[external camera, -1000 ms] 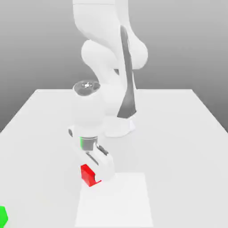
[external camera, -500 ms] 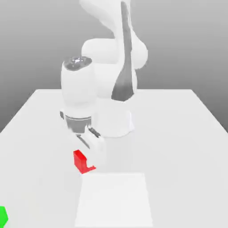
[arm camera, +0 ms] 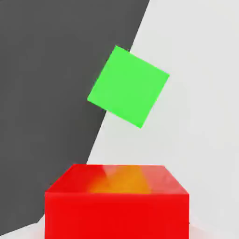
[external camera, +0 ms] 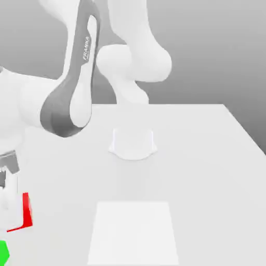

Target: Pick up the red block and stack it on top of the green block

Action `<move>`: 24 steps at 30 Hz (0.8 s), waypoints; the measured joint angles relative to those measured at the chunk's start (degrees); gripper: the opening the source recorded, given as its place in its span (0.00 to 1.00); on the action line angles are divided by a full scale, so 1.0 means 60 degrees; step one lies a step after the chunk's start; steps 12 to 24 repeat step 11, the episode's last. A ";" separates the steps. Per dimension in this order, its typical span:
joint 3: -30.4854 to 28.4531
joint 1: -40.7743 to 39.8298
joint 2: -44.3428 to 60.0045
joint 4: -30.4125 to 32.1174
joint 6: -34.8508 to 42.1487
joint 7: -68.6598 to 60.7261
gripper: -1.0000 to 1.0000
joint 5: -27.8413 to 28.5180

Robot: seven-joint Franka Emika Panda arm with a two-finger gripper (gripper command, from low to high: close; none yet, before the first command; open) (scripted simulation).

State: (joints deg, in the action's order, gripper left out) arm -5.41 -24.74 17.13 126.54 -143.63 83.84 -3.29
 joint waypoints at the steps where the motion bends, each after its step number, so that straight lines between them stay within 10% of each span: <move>1: -0.0078 -0.0085 0.0197 -0.0343 0.0150 -0.0030 0.00 -0.0035; 5: -0.0089 -0.0301 0.1350 -0.0926 -0.0408 -0.0179 0.00 -0.0238; 6: -0.0061 -0.0328 0.1635 -0.0960 -0.0659 -0.0215 1.00 -0.0290; 24: -0.0061 -0.0328 0.1635 -0.0960 -0.0659 -0.0216 1.00 -0.0290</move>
